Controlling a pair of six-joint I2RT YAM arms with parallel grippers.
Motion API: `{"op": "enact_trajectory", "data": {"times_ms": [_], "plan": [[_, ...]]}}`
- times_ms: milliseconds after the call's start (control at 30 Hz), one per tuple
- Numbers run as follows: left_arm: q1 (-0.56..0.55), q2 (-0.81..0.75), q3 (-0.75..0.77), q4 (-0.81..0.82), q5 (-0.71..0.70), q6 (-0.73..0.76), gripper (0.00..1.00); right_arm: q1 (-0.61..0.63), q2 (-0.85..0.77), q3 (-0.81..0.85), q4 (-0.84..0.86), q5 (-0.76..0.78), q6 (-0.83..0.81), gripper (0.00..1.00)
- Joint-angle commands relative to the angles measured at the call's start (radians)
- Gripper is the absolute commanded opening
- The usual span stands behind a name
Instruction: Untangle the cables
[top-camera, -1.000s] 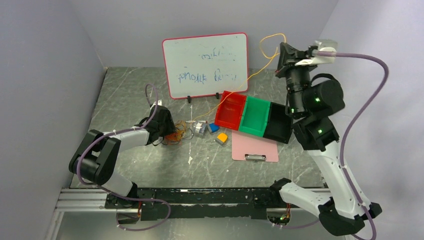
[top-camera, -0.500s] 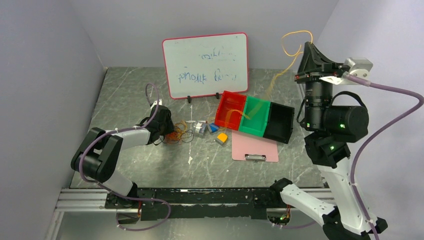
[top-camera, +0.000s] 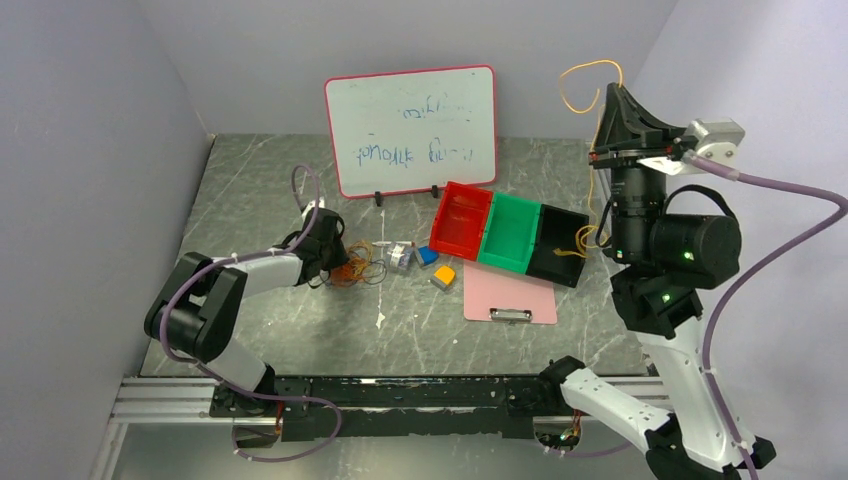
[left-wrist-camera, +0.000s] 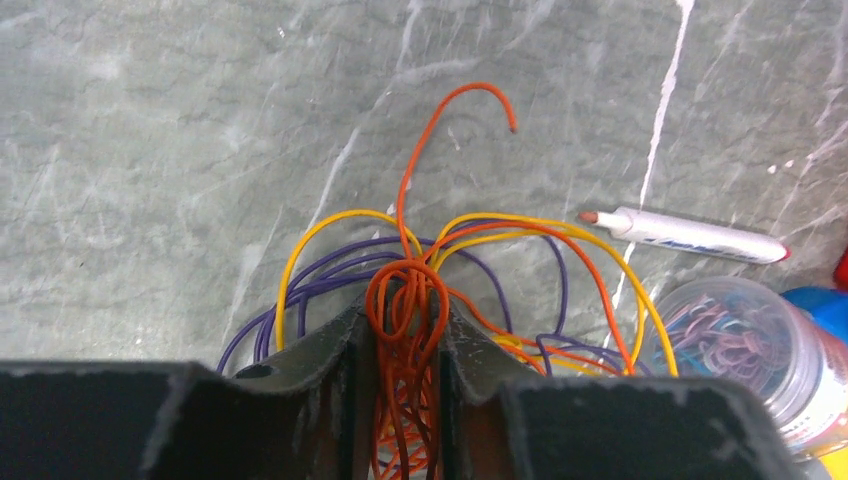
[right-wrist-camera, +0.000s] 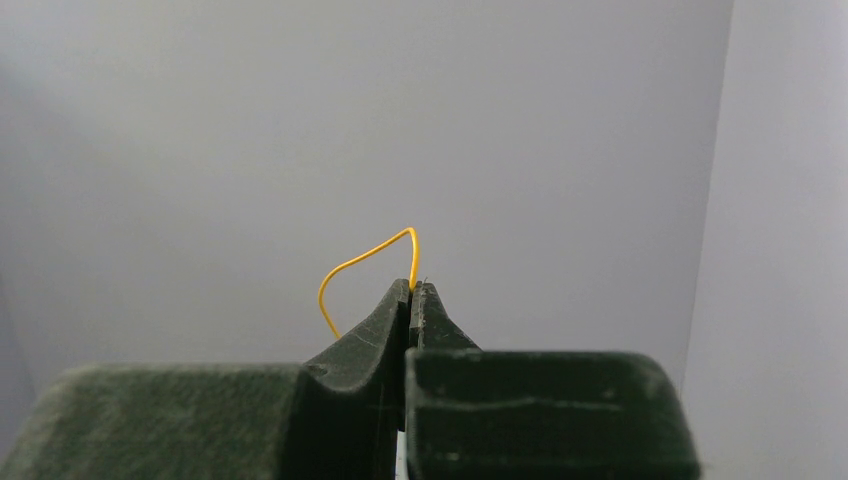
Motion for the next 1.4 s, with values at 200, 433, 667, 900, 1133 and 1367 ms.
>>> {"op": "enact_trajectory", "data": {"times_ms": [200, 433, 667, 900, 1133, 1367], "plan": [[-0.01, -0.104, 0.05, -0.217, -0.068, 0.028, 0.51, -0.007, 0.045, 0.047, -0.089, -0.088, -0.012, 0.0], [-0.01, -0.221, 0.11, -0.258, -0.098, 0.067, 0.63, -0.004, 0.155, 0.112, -0.185, -0.113, 0.039, 0.0], [-0.008, -0.256, 0.234, -0.288, -0.128, 0.174, 0.67, -0.004, 0.26, 0.142, -0.239, -0.157, 0.14, 0.0], [0.001, -0.228, 0.399, -0.342, -0.091, 0.259, 0.68, -0.006, 0.329, 0.113, -0.256, -0.132, 0.167, 0.0], [0.012, -0.145, 0.586, -0.334, -0.052, 0.369, 0.67, -0.005, 0.352, 0.063, -0.235, -0.115, 0.188, 0.0], [0.019, -0.062, 0.636, -0.307, -0.038, 0.405, 0.65, -0.005, 0.381, 0.15, -0.24, -0.109, 0.169, 0.0]]}}
